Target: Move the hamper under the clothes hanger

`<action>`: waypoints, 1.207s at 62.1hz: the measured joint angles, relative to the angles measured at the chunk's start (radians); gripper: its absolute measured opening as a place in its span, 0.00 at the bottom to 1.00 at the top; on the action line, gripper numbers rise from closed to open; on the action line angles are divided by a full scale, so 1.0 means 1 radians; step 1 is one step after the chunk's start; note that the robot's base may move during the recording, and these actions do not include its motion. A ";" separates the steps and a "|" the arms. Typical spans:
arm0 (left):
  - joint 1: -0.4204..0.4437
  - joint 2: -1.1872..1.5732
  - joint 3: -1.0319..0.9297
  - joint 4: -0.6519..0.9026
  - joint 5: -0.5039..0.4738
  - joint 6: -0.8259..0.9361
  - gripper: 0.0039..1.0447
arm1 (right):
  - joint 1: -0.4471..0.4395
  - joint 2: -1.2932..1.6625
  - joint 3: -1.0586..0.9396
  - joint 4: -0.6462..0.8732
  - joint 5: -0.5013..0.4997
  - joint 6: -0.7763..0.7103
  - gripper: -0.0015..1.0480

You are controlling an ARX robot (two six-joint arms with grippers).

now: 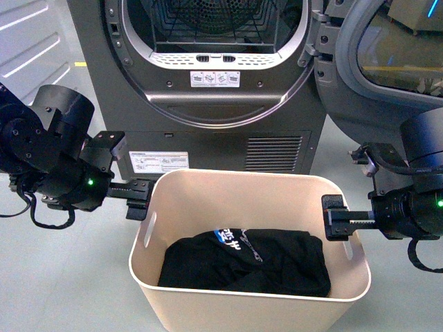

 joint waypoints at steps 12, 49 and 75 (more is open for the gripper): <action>-0.031 0.055 0.036 -0.021 -0.019 0.000 0.94 | 0.000 0.027 0.009 0.003 0.004 -0.010 0.92; -0.064 0.167 0.089 -0.039 -0.111 -0.052 0.94 | 0.000 0.137 0.088 -0.004 0.045 -0.043 0.92; -0.076 0.205 0.101 -0.026 -0.140 -0.064 0.76 | 0.016 0.187 0.101 -0.005 0.068 -0.074 0.79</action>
